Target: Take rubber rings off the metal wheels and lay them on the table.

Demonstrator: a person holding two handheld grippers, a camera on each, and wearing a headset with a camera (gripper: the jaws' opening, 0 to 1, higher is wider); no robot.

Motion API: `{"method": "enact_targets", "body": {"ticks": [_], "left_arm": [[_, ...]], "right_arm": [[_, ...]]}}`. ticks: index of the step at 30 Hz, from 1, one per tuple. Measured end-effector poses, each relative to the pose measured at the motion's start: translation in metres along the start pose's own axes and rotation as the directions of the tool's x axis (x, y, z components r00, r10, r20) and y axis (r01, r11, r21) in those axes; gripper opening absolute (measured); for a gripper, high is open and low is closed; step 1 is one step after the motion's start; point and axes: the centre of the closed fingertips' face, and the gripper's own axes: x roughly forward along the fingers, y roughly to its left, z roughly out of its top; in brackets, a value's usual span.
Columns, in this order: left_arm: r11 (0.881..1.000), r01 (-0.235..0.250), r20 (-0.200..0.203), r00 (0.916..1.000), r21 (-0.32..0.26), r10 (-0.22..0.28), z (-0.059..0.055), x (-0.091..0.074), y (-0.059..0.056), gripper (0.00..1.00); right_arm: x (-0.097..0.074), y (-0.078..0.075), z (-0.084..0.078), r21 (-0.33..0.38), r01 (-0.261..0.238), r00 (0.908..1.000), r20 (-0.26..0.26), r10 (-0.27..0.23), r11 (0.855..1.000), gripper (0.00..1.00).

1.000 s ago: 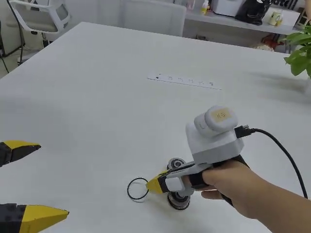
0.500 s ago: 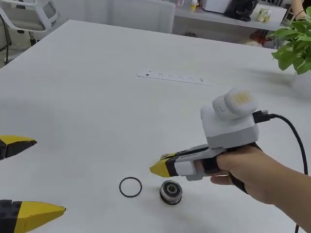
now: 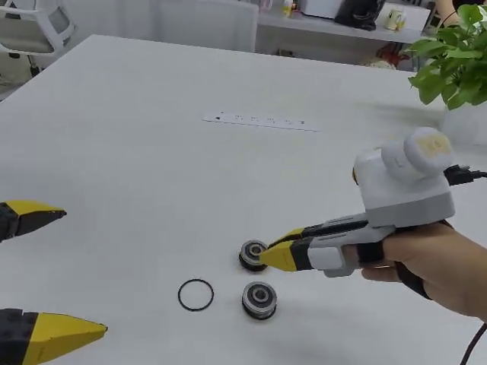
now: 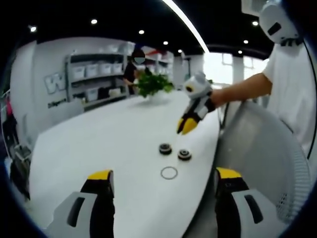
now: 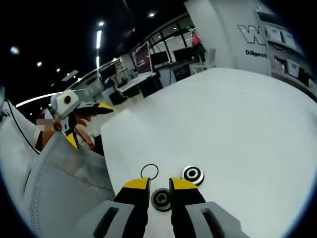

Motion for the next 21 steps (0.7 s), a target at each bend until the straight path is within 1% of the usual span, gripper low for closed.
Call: {"method": "enact_targets", "body": {"ticks": [2,5,7,8,11,13,14,15,16,17,18,20,21], "left_arm": [[1.0,0.026,0.001,0.9997,0.007,-0.026,0.004,0.002,-0.003,0.84],[0.999,0.037,0.002,0.9993,0.02,-0.037,0.013,0.007,-0.003,0.84],[0.998,0.048,0.005,0.9988,0.031,-0.049,0.02,0.012,-0.003,0.81],[0.998,0.058,0.007,0.9983,0.035,-0.058,0.025,0.016,-0.003,0.8],[0.995,0.076,0.013,0.9969,0.06,-0.077,0.037,0.025,-0.004,0.79],[0.991,0.1,0.016,0.9947,0.084,-0.102,0.047,0.032,-0.006,0.79],[0.988,0.113,0.014,0.9933,0.11,-0.115,0.053,0.037,-0.009,0.79],[0.986,0.117,0.014,0.9927,0.12,-0.12,0.055,0.039,-0.009,0.78],[0.979,0.136,0.018,0.9899,0.155,-0.141,0.064,0.044,-0.013,0.78],[0.974,0.148,0.023,0.9878,0.17,-0.154,0.069,0.047,-0.017,0.78],[0.968,0.166,0.03,0.9842,0.188,-0.174,0.077,0.052,-0.021,0.78],[0.959,0.194,0.042,0.9776,0.205,-0.206,0.089,0.06,-0.028,0.78],[0.956,0.205,0.046,0.9747,0.212,-0.219,0.093,0.064,-0.031,0.78]], "right_arm": [[-0.003,-0.005,-0.002,0.001,0.012,0.9999,0.006,-0.012,1.0,0.13],[-0.003,-0.01,-0.008,-0.001,0.016,0.9998,0.012,-0.016,1.0,0.14],[-0.001,-0.012,-0.015,0.01,0.014,0.9998,0.011,-0.014,1.0,0.15],[-0.001,-0.014,-0.02,0.016,0.012,0.9999,0.005,-0.012,1.0,0.15],[0.001,-0.015,-0.03,0.019,0.002,0.9999,-0.013,-0.002,1.0,0.15],[0.003,-0.014,-0.035,0.01,-0.001,0.9996,-0.029,0.001,1.0,0.15],[0.004,-0.013,-0.038,0.002,-0.005,0.9993,-0.037,0.005,1.0,0.15],[0.004,-0.013,-0.04,-0.002,-0.012,0.9991,-0.041,0.012,1.0,0.15],[0.005,-0.013,-0.042,-0.005,-0.02,0.999,-0.041,0.02,1.0,0.15],[0.005,-0.013,-0.044,-0.005,-0.025,0.9988,-0.041,0.025,1.0,0.15],[0.005,-0.014,-0.045,-0.004,-0.025,0.9988,-0.043,0.024,1.0,0.15],[0.005,-0.014,-0.048,-0.014,-0.027,0.9983,-0.053,0.027,1.0,0.16],[0.006,-0.013,-0.049,-0.019,-0.029,0.998,-0.057,0.028,0.999,0.16]]}}
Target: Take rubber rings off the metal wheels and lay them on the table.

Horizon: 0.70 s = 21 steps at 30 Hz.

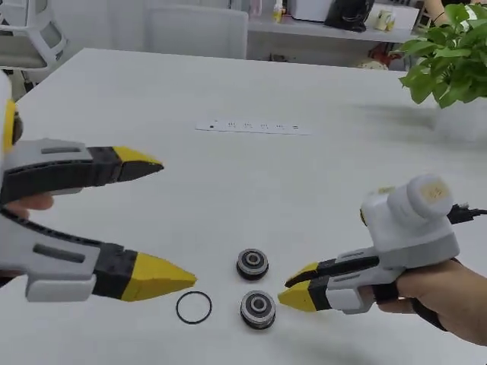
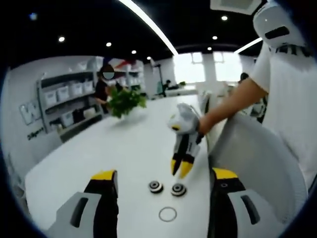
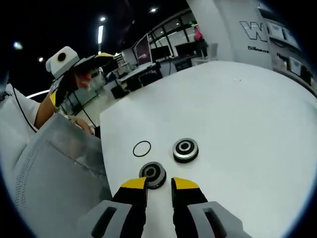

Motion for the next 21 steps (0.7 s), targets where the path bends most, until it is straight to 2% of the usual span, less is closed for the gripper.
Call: {"method": "enact_targets", "body": {"ticks": [3,7,10,11,14,15,17,21], "left_arm": [[0.999,0.043,0.017,0.9989,0.015,-0.043,0.008,0.015,-0.006,0.77],[0.997,0.082,0.005,0.9966,0.015,-0.082,0.003,0.037,-0.012,0.76],[0.993,0.117,0.04,0.9925,-0.023,-0.116,0.006,0.056,-0.023,0.74],[0.991,0.127,0.053,0.9907,-0.045,-0.125,0.005,0.063,-0.023,0.74],[0.99,0.125,0.054,0.9911,-0.068,-0.122,-0.002,0.074,-0.017,0.69],[0.989,0.123,0.041,0.992,-0.085,-0.12,-0.009,0.081,-0.013,0.66],[0.989,0.114,0.037,0.9931,-0.09,-0.111,-0.013,0.087,-0.009,0.63],[0.995,0.059,0.037,0.9977,-0.083,-0.056,-0.02,0.097,0.005,0.59]], "right_arm": [[0.001,0.001,-0.003,-0.011,-0.009,0.9999,-0.01,0.009,1.0,0.18],[0.002,0.002,-0.009,-0.032,-0.012,0.9994,-0.034,0.011,0.999,0.19],[0.004,0.003,-0.01,-0.034,-0.017,0.9992,-0.036,0.015,0.999,0.2],[0.005,0.005,-0.011,-0.036,-0.021,0.999,-0.04,0.02,0.999,0.19],[0.008,0.008,-0.014,-0.057,-0.027,0.9981,-0.057,0.024,0.998,0.19],[0.01,0.007,-0.016,-0.066,-0.025,0.9975,-0.067,0.021,0.998,0.19],[0.011,0.008,-0.018,-0.076,-0.024,0.997,-0.075,0.018,0.997,0.19],[0.013,0.006,-0.021,-0.089,-0.021,0.9959,-0.09,0.013,0.996,0.19]]}}
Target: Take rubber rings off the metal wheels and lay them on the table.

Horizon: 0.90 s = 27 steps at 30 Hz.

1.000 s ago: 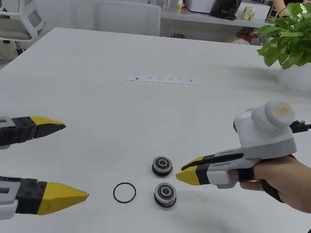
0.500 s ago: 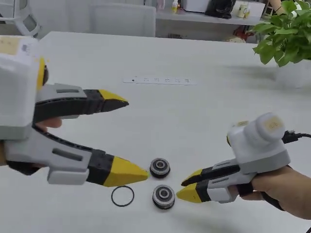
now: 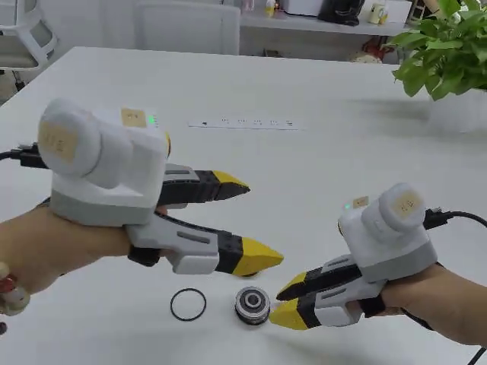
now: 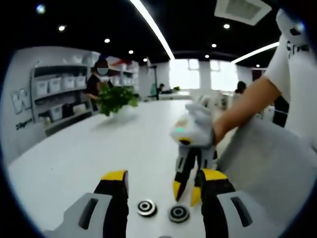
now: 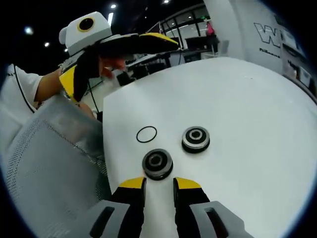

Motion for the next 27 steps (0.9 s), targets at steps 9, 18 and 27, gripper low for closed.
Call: {"method": "enact_targets", "body": {"ticks": [9,18,27], "left_arm": [[0.999,0.003,-0.026,0.9997,0.043,-0.002,-0.032,0.007,-0.011,0.46],[0.999,0.034,-0.086,0.9958,-0.001,-0.034,-0.064,0.013,-0.025,0.37],[1.0,0.018,-0.148,0.9888,-0.017,-0.02,-0.09,0.02,-0.021,0.33]], "right_arm": [[0.002,0.0,-0.001,-0.01,0.004,0.9999,-0.01,-0.004,1.0,0.19],[0.005,-0.001,0.001,-0.016,0.016,0.9999,0.004,-0.016,1.0,0.2],[0.008,0.0,0.0,-0.037,0.02,0.9998,-0.009,-0.02,0.999,0.19]]}}
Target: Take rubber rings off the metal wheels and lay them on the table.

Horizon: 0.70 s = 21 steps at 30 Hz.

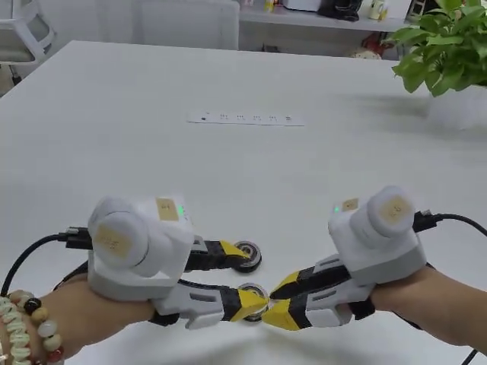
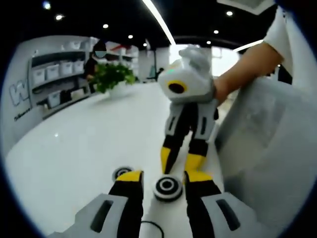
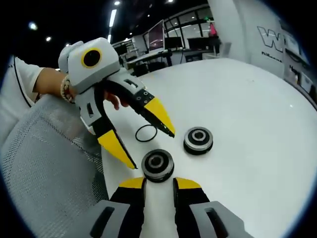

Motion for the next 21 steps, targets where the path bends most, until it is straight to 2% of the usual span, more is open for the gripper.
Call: {"method": "enact_targets", "body": {"ticks": [4,8,10,12,15,21], "left_arm": [[1.0,-0.002,-0.023,0.9997,-0.018,0.002,-0.008,0.005,0.0,0.31],[1.0,0.001,-0.035,0.9994,0.002,-0.001,-0.009,0.007,-0.001,0.27],[1.0,-0.006,-0.047,0.9989,-0.027,0.005,-0.013,0.008,0.002,0.26],[1.0,-0.006,-0.059,0.9983,-0.023,0.005,-0.017,0.007,0.002,0.26],[0.999,-0.001,-0.054,0.9986,-0.036,-0.001,-0.017,0.006,0.001,0.23],[1.0,0.015,-0.053,0.9984,-0.015,-0.016,-0.016,0.01,-0.005,0.15]], "right_arm": [[0.001,-0.002,0.0,-0.004,0.007,1.0,-0.001,-0.007,1.0,0.2],[0.002,-0.002,0.0,-0.009,0.011,0.9999,-0.001,-0.011,1.0,0.19],[0.002,-0.001,0.001,-0.011,0.009,1.0,0.0,-0.009,1.0,0.19],[0.003,-0.001,0.0,-0.021,0.011,0.9999,-0.004,-0.011,1.0,0.18],[0.003,-0.001,0.0,-0.028,0.012,0.9999,-0.006,-0.013,1.0,0.17],[0.003,-0.001,0.0,-0.057,0.016,0.9998,-0.011,-0.017,0.998,0.14]]}}
